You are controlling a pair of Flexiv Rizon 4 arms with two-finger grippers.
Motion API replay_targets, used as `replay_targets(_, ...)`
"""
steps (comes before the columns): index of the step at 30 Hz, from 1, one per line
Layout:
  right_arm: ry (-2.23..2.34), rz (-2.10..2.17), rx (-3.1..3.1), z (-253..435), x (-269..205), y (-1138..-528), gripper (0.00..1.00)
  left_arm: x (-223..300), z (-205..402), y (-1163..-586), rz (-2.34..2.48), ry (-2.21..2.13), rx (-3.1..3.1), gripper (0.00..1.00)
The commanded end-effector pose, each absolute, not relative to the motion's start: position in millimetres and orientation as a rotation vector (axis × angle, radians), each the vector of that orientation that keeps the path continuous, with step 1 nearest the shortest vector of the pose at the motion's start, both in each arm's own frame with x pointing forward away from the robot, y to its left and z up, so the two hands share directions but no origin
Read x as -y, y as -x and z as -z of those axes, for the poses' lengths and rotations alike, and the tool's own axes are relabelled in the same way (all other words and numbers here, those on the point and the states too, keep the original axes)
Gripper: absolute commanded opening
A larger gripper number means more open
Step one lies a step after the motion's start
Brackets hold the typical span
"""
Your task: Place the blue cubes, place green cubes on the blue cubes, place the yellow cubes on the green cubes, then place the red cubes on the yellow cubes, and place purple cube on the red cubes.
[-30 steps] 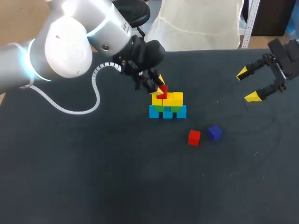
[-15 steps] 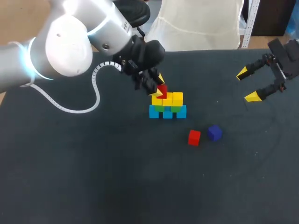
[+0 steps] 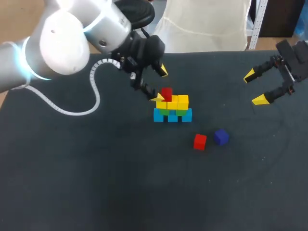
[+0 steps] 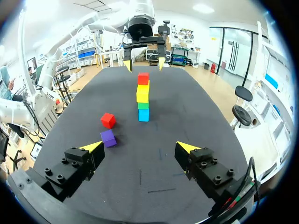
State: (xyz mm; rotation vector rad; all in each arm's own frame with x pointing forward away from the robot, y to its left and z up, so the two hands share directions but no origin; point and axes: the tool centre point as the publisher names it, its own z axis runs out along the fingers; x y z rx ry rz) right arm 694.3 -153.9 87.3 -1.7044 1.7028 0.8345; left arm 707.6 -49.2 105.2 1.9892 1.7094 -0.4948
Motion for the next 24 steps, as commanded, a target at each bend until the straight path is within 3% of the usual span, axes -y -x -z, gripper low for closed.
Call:
replay_targets(1,1.705,-0.836,-1.701,-86.9,154.0,-695.1,1.0,19.2,-106.1,-689.4,0.493,-1.934,-1.705,1.0)
replay_targets(24,1.705,-0.836,-1.701,-86.9,154.0,-695.1,1.0,-51.4,-90.9,-666.9,0.518,-1.801,-1.827,1.0)
